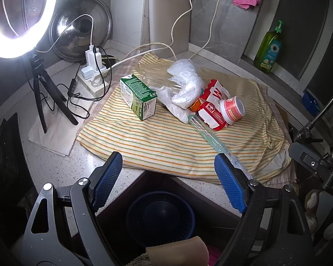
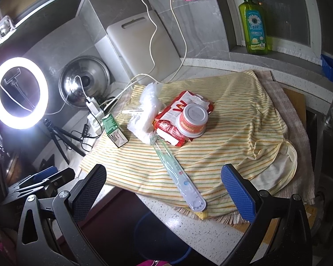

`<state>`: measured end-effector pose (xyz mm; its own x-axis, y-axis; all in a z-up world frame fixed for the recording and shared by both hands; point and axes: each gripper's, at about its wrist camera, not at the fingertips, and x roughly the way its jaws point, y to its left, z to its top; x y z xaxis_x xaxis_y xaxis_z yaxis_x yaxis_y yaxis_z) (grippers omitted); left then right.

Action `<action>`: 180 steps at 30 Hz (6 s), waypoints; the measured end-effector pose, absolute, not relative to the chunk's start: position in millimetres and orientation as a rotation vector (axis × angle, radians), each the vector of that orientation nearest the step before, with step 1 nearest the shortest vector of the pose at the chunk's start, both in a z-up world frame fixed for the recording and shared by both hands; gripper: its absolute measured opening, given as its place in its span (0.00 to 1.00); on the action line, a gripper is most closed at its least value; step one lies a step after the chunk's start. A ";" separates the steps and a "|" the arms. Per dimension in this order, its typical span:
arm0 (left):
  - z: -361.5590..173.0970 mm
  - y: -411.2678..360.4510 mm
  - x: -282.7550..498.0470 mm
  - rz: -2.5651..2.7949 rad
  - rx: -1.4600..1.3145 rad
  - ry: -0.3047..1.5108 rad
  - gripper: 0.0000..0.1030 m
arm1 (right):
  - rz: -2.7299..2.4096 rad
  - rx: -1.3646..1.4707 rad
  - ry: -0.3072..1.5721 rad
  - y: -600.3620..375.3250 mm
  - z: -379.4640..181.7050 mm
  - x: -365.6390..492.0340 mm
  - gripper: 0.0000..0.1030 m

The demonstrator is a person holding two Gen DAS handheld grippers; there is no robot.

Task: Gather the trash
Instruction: 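Move both tools toward the trash items on the striped cloth, then grasp the green juice carton with the left tool while the right tool grasps the clear strip, then carry the green carton and clear strip down over the blue basket with both tools, then open both tools to drop the carton and strip into the blue basket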

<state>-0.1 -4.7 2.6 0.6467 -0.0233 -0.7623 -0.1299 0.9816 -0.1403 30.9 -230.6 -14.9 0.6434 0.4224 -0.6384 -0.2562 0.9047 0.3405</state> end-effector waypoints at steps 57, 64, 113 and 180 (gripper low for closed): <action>-93.1 90.0 218.1 0.398 -0.446 1.125 0.85 | 0.688 -0.235 1.078 -162.4 -107.8 144.1 0.67; -108.9 89.8 226.7 0.410 -0.459 1.170 0.70 | 0.731 -0.309 1.103 -145.5 -117.9 145.8 0.59; -82.9 70.1 -3.6 0.126 -0.379 1.047 0.39 | 0.714 0.006 1.118 -153.6 -100.3 39.7 0.26; -395.7 12.9 -52.8 -0.007 -0.194 1.571 0.39 | 0.401 -0.061 1.551 -88.3 -418.1 3.9 0.26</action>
<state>-52.8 12.9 -395.7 0.0029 -0.1278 -0.9918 -0.1186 0.9848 -0.1272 3.9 -88.3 -418.1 -0.0310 0.2122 -0.9767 -0.2883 0.9338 0.2120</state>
